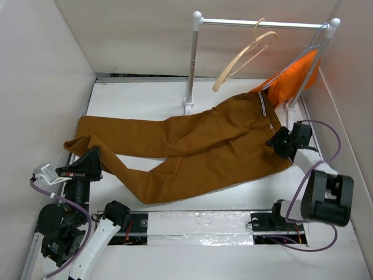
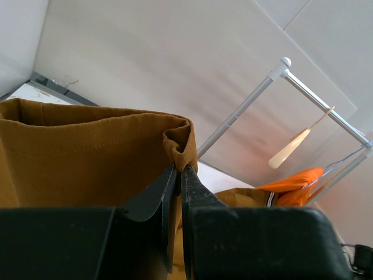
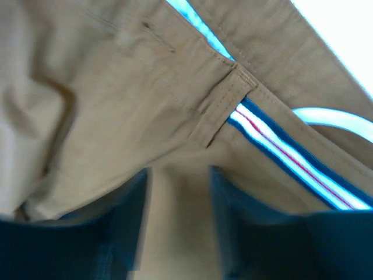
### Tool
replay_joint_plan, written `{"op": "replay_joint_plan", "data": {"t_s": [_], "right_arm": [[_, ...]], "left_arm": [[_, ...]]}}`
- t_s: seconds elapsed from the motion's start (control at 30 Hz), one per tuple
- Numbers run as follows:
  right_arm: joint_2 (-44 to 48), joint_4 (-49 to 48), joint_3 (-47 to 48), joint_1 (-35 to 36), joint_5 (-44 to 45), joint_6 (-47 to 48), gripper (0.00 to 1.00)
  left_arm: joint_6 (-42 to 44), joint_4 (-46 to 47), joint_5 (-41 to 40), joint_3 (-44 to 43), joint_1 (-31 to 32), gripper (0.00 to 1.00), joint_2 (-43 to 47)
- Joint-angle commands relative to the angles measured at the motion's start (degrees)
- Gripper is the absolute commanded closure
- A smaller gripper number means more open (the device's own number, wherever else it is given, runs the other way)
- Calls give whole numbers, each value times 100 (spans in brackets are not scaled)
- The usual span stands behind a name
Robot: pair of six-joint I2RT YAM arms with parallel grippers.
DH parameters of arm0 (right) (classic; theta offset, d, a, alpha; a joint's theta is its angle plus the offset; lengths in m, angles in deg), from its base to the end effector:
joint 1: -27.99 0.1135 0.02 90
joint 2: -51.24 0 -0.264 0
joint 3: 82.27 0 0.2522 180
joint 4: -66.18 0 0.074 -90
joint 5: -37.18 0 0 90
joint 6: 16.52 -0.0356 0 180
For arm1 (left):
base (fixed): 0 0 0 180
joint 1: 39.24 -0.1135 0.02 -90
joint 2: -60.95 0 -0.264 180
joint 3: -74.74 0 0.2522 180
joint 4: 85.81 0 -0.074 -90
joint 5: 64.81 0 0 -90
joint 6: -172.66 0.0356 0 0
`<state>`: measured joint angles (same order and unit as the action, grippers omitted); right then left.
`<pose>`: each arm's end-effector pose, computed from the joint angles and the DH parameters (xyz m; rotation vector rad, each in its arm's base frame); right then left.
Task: Place the trousers on the hanger
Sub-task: Fold the trousers at the center of the board.
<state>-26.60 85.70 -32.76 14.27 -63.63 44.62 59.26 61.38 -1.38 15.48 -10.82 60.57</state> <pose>0.2537 -0.0551 0.1711 0.7945 2.2813 0.3490 -0.0088 0.0228 0.3777 -0.3699 1.1242 -0.5400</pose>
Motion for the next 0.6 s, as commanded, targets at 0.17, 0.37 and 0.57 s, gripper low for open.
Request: {"op": "replay_joint_plan", "data": {"t_s": [0.17,0.37,0.57], "right_arm": [[3114,1568,-866,-517,1834,-488,32],[3805,1771,-1316,-1203,1688,-585,32],[2697,1218,-1175,-1256,1469,-287,32]], "left_arm": [[19,253,29,67,84,100,513],[19,209,-68,58,260,100,495],[28,121,-138,50,313,100,530]]}}
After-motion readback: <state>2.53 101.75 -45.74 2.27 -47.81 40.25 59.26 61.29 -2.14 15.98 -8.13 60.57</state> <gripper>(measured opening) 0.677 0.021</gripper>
